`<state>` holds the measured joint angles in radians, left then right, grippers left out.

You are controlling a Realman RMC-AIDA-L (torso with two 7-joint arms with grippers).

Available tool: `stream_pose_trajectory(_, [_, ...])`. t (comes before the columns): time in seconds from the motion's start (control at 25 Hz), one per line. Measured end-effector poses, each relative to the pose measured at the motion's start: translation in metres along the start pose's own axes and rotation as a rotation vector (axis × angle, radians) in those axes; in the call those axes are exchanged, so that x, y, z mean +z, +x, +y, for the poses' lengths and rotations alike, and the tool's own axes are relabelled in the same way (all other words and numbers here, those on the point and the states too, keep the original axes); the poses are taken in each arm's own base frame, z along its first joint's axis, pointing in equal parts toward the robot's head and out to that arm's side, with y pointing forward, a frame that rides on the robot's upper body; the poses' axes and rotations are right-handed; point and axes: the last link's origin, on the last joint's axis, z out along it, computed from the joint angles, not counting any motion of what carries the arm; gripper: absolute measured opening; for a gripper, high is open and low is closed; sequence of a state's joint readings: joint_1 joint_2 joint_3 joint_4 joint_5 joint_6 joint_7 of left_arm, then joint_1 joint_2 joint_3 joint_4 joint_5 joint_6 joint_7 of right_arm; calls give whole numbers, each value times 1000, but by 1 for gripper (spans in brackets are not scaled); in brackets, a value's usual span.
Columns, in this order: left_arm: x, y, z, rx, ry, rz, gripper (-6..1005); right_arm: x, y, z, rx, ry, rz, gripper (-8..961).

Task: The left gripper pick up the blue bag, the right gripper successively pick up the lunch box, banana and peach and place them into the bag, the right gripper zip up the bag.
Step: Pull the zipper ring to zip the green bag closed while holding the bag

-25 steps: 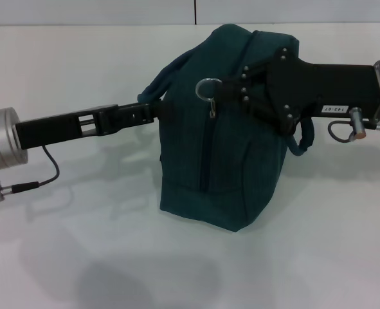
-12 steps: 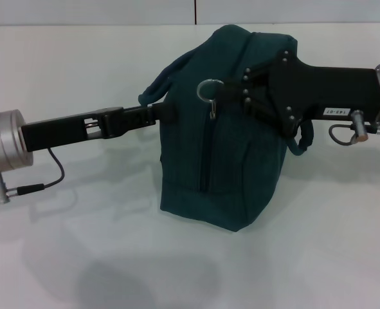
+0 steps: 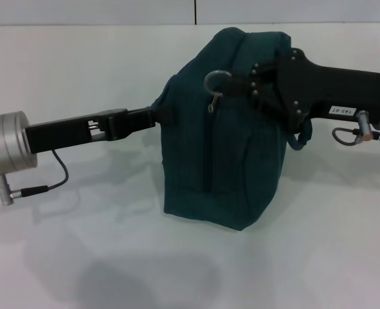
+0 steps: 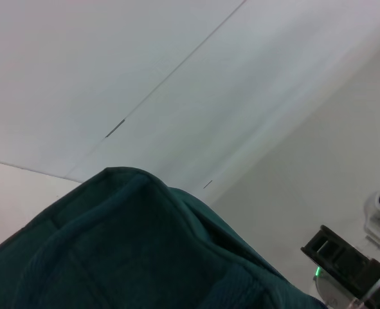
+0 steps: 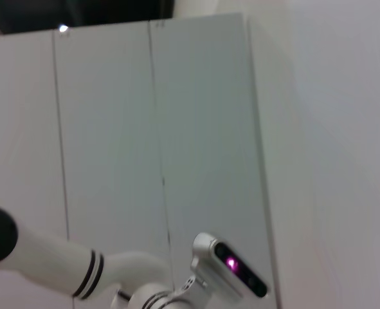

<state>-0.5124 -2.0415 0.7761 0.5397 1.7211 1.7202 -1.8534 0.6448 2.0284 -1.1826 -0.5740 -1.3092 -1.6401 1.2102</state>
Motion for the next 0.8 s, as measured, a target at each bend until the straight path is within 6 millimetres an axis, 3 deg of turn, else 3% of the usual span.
stream_pose_trajectory(0.4, [5, -4, 2, 2, -15, -2, 64, -2, 3, -1, 64, 34, -58, 7])
stream_pose_trajectory(0.8, [4, -8, 2, -11, -14, 15, 56, -9, 9, -2, 144, 86, -102, 7])
